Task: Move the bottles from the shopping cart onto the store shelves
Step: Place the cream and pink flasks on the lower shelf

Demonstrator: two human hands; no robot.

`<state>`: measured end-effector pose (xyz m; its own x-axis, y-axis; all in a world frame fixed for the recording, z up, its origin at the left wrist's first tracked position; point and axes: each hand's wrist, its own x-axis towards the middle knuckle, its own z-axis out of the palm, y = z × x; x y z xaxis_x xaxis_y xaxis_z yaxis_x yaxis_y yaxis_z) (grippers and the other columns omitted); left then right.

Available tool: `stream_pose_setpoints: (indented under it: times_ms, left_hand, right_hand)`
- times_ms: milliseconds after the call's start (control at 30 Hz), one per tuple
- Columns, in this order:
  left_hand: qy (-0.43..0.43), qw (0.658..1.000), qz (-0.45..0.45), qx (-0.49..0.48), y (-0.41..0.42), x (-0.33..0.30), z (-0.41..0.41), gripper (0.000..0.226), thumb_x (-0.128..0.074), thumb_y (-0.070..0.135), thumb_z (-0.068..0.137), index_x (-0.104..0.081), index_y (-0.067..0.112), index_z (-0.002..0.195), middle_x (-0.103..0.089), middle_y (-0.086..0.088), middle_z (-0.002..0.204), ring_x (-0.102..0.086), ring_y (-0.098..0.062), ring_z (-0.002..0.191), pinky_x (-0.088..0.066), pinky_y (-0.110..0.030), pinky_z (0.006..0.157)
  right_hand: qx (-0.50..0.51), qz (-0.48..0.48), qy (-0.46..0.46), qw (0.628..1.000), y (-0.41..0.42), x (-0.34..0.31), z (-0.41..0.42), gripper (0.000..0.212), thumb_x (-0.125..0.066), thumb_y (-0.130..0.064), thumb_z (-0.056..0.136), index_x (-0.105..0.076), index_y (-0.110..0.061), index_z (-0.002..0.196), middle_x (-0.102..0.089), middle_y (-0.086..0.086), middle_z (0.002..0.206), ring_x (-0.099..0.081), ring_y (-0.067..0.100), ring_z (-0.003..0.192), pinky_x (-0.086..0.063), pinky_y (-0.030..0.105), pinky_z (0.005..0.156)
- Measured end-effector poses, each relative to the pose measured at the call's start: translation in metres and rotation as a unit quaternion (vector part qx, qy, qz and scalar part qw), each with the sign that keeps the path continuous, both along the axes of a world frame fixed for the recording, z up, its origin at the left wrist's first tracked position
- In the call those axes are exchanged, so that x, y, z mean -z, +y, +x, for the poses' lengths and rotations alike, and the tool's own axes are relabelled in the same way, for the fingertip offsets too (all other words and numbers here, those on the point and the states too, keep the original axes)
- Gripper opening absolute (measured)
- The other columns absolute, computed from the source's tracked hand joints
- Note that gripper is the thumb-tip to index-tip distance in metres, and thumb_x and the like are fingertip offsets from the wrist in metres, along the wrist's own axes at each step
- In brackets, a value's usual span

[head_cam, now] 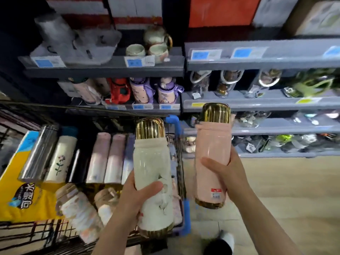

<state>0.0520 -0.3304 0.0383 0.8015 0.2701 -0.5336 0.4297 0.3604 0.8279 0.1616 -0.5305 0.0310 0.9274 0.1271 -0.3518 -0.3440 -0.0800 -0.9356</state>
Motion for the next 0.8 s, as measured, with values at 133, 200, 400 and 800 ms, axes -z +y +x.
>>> stream_pose_setpoints:
  times_ms: [133, 200, 400, 800]
  left_hand:
    - [-0.017, 0.995, 0.094, 0.024, -0.094, -0.009, 0.031, 0.087, -0.085, 0.044, 0.027, -0.06, 0.029, 0.109, -0.075, 0.002, 0.094, -0.072, -0.019, 0.081, -0.057, -0.037, 0.064]
    - [-0.032, 0.991, 0.121, 0.038, -0.141, -0.015, 0.052, 0.087, -0.085, 0.046, 0.028, -0.059, 0.032, 0.109, -0.074, 0.003, 0.096, -0.072, -0.018, 0.082, -0.057, -0.036, 0.063]
    - [-0.112, 0.981, 0.144, 0.069, -0.258, -0.051, 0.105, 0.075, -0.096, 0.032, 0.049, -0.053, 0.034, 0.11, -0.066, 0.008, 0.101, -0.064, -0.014, 0.087, -0.05, -0.028, 0.061]
    - [-0.273, 0.949, 0.15, 0.048, -0.338, -0.104, 0.218, 0.08, -0.093, 0.039, 0.046, -0.048, 0.047, 0.112, -0.062, 0.016, 0.108, -0.061, -0.01, 0.098, -0.049, -0.037, 0.075]
  right_hand:
    - [0.043, 0.002, -0.024, 0.999, -0.104, -0.017, 0.012, 0.07, -0.08, -0.037, 0.044, -0.051, -0.031, 0.108, -0.066, 0.0, 0.102, -0.067, 0.019, 0.088, -0.055, 0.035, 0.065]
    - [0.071, -0.005, -0.046, 0.996, -0.157, -0.029, 0.018, 0.078, -0.077, -0.046, 0.036, -0.054, -0.028, 0.109, -0.068, -0.001, 0.096, -0.068, 0.017, 0.081, -0.055, 0.032, 0.06]
    - [0.145, -0.033, -0.113, 0.982, -0.288, -0.072, 0.035, 0.083, -0.075, -0.047, 0.034, -0.056, -0.022, 0.111, -0.068, 0.006, 0.099, -0.068, 0.023, 0.083, -0.057, 0.043, 0.062]
    - [0.199, -0.044, -0.237, 0.95, -0.371, -0.152, 0.12, 0.072, -0.079, -0.044, 0.039, -0.051, -0.028, 0.104, -0.064, 0.003, 0.097, -0.066, 0.015, 0.077, -0.051, 0.027, 0.054]
